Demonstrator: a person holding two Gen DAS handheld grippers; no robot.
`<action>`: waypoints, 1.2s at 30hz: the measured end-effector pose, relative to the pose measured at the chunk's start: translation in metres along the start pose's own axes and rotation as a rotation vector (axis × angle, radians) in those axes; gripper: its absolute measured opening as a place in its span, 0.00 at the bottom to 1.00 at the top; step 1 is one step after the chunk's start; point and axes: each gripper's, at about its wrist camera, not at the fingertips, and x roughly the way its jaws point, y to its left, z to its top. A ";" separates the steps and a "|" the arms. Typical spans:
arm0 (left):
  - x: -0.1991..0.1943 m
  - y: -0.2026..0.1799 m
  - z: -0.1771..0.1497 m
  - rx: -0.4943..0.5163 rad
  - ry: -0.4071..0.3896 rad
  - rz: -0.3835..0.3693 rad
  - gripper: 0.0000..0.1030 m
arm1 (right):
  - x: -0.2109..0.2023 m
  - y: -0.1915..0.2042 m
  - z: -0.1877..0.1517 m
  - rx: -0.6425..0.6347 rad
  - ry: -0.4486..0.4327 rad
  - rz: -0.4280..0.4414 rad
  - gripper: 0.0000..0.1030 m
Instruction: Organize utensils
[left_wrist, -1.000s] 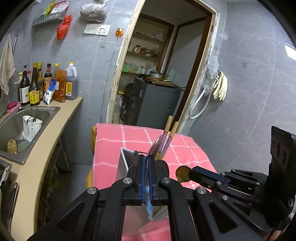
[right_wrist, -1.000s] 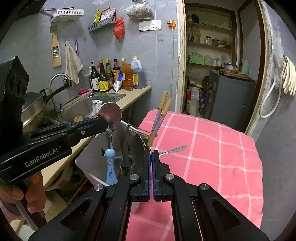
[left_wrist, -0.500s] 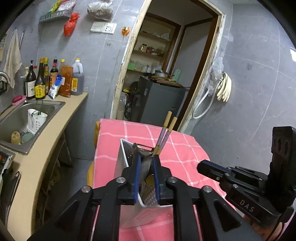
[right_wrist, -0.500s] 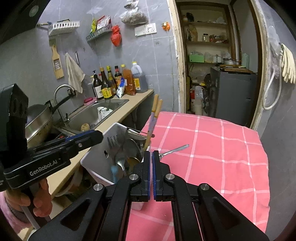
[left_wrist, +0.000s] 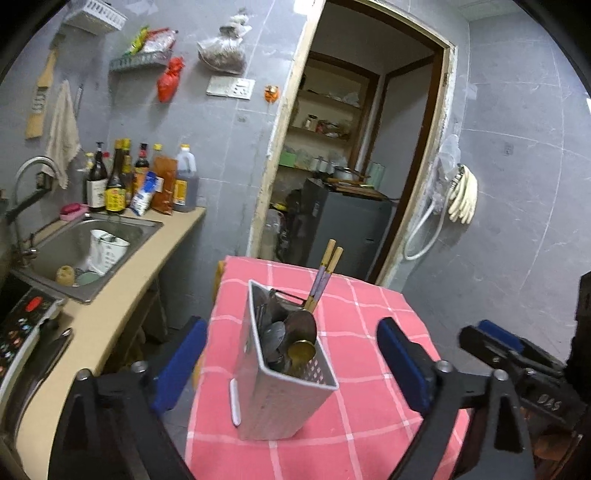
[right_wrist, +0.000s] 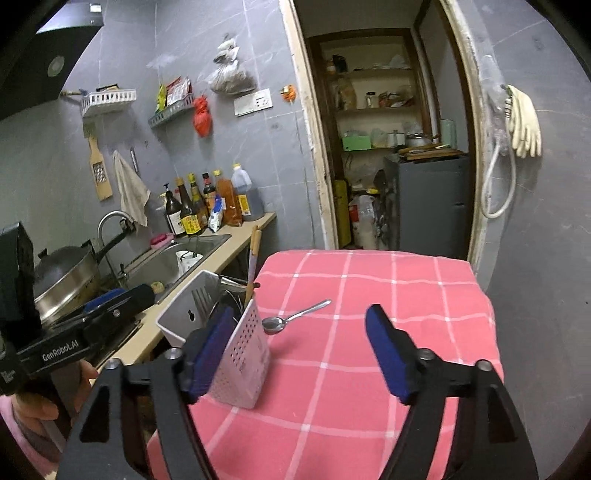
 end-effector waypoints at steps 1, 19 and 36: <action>-0.004 0.000 -0.001 -0.002 -0.008 0.008 0.95 | -0.005 -0.001 -0.001 0.002 -0.006 -0.005 0.74; -0.064 -0.013 -0.029 0.144 -0.106 0.025 1.00 | -0.102 -0.002 -0.046 0.041 -0.116 -0.269 0.98; -0.062 -0.006 -0.054 0.183 -0.048 -0.031 1.00 | -0.112 -0.007 -0.074 0.069 -0.106 -0.385 0.98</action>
